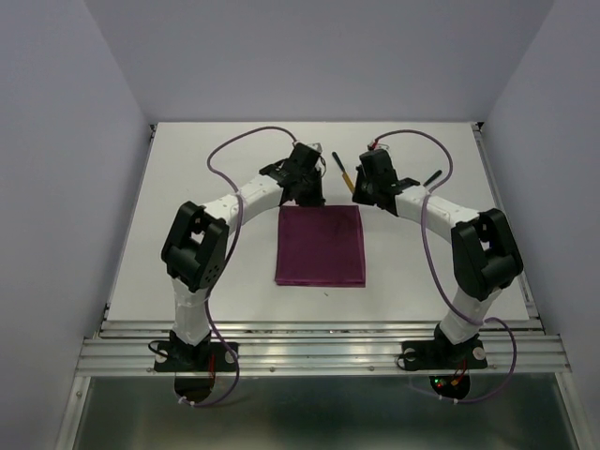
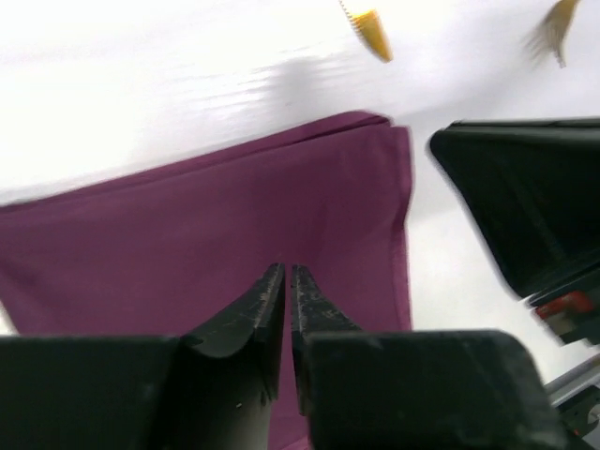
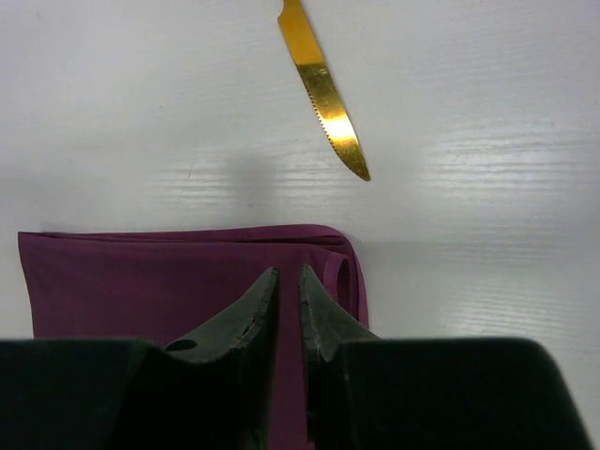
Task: Fold the napkin into a case and place the utensils inside
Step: Pick up the lower triangle-folded napkin from the center of the board.
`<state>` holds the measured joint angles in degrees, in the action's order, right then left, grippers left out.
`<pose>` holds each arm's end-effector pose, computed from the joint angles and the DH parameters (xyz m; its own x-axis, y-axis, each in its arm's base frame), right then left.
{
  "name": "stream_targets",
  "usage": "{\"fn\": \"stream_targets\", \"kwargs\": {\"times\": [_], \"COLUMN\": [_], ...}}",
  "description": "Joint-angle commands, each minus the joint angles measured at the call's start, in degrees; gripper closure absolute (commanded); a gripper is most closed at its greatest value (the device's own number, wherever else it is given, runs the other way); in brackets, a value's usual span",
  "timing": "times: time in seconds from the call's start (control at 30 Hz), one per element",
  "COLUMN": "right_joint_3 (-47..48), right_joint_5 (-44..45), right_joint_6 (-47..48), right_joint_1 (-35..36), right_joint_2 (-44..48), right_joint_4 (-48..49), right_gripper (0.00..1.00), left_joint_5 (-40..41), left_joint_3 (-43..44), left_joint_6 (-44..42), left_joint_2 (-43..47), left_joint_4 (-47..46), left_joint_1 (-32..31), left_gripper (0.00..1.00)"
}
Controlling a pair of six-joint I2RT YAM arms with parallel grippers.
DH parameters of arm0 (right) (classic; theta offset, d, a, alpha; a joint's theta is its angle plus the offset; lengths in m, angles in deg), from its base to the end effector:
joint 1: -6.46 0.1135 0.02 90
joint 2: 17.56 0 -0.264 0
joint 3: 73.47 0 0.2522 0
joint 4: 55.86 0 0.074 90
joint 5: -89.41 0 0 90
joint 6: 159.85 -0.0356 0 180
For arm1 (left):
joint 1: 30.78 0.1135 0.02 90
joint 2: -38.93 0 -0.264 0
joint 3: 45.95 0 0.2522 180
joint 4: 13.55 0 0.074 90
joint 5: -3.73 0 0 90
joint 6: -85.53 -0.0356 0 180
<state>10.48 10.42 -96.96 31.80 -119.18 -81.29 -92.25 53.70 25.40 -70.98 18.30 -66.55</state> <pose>0.3581 0.1621 0.2211 -0.6837 0.1712 -0.7094 0.0196 0.9761 0.2166 0.3542 -0.2598 0.2434 -0.7926 -0.0395 -0.6085 0.2875 0.8558 -0.4300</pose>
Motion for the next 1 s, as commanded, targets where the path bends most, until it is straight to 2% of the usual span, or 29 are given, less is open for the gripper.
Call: {"fn": "stream_targets", "kwargs": {"times": [0.0, 0.1, 0.13, 0.27, 0.4, 0.7, 0.97], "right_joint_3": [-2.16, -3.48, -3.83, -4.45, -4.54, -3.05, -2.60], "right_joint_5": [0.08, -3.79, -5.54, -8.89, -11.35, -17.85, -18.65], "right_joint_6": [-1.19, -1.10, -0.93, -0.75, -1.01, -1.19, -1.54], "right_joint_1": [-1.35, -3.01, -3.71, -4.95, -5.48, -5.48, -5.48], "right_joint_2": [1.25, 1.17, 0.90, -0.06, -1.64, -6.13, -9.73], "right_joint_4": [0.76, 1.29, 1.46, 2.17, 3.31, 6.47, 8.76], "right_gripper": [0.79, 0.66, 0.58, 0.47, 0.45, 0.44, 0.47], "left_joint_5": [-1.75, -3.86, -4.30, -5.27, -5.45, -6.41, -7.64], "left_joint_3": [5.95, 8.94, 10.08, 12.46, 14.22, 12.82, 11.50], "left_joint_6": [-0.95, -0.43, -0.34, 0.28, 1.07, 1.86, 1.95], "left_joint_2": [-4.69, -8.12, -8.91, -12.69, -15.77, -16.39, -17.88], "left_joint_4": [0.28, -0.07, -0.42, -1.21, -1.91, -4.02, -4.82], "left_joint_1": [-1.41, -1.58, -1.50, -1.58, -1.23, 0.09, 0.35], "left_gripper": [0.84, 0.92, 0.93, 0.96, 0.99, 1.00, 1.00]}}
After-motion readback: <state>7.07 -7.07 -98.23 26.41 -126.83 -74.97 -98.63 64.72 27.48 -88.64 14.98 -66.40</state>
